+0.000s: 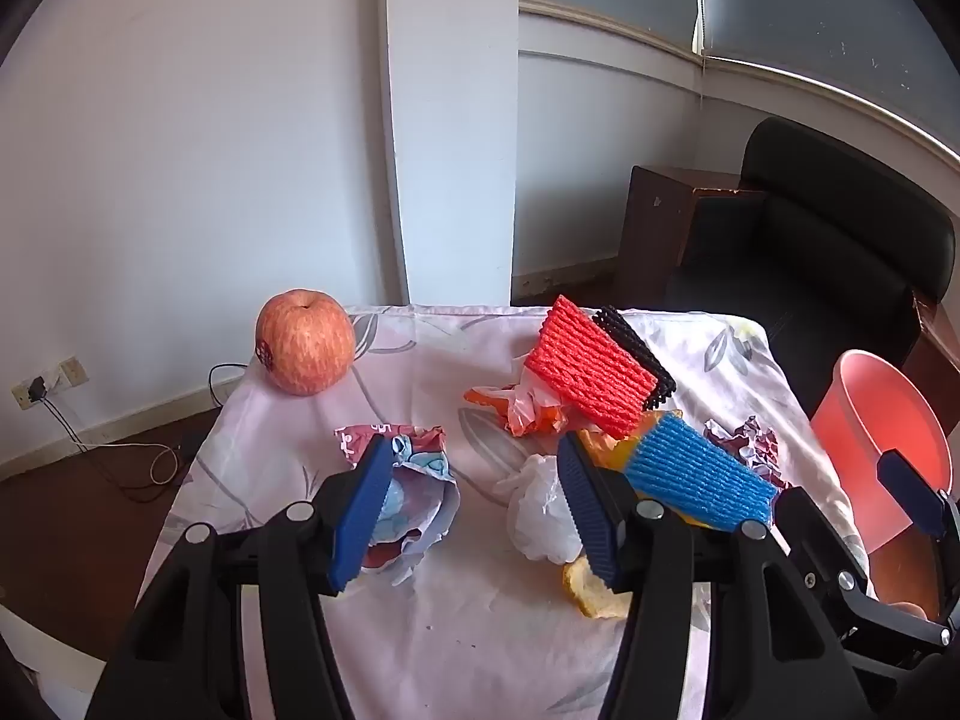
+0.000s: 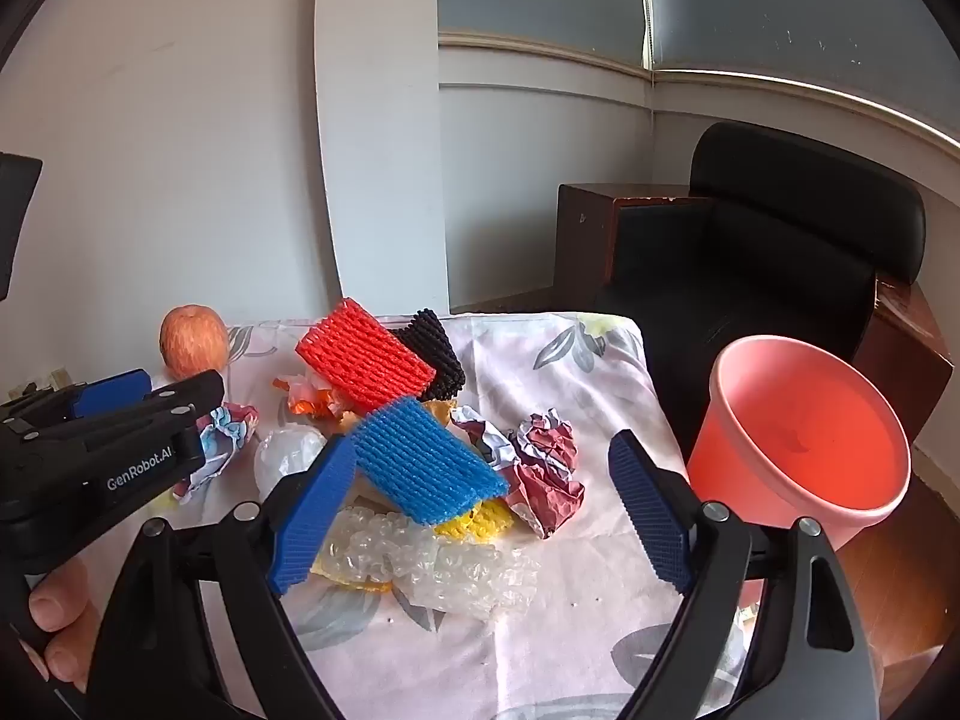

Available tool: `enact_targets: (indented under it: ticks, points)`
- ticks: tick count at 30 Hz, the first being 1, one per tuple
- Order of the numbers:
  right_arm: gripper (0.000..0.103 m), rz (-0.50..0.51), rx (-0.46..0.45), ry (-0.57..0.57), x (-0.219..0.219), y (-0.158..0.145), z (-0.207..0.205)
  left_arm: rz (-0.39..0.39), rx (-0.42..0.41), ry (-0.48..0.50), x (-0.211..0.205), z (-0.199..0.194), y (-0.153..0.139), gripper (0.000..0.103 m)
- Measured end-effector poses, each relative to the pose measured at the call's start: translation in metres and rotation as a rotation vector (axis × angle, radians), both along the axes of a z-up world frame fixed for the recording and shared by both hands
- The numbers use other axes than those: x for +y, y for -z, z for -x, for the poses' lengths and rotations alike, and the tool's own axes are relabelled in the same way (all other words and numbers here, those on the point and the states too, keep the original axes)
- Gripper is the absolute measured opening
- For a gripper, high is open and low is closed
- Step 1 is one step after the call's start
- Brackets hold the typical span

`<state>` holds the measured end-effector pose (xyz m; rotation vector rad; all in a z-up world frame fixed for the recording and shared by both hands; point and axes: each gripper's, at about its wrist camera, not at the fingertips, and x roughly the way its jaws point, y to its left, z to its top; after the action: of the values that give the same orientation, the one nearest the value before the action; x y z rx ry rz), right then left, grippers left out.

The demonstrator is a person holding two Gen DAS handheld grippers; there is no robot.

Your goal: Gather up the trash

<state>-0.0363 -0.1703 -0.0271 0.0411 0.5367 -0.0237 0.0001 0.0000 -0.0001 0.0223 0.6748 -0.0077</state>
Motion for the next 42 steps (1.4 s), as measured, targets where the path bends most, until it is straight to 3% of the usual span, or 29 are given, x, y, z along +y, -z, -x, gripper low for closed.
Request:
enact_targets:
  ticks: [42]
  points:
    - [0.087, -0.020, 0.014, -0.001, -0.0002, 0.0033, -0.0014, 0.006, 0.012, 0.001, 0.0001, 0.0030, 0.0027, 0.057]
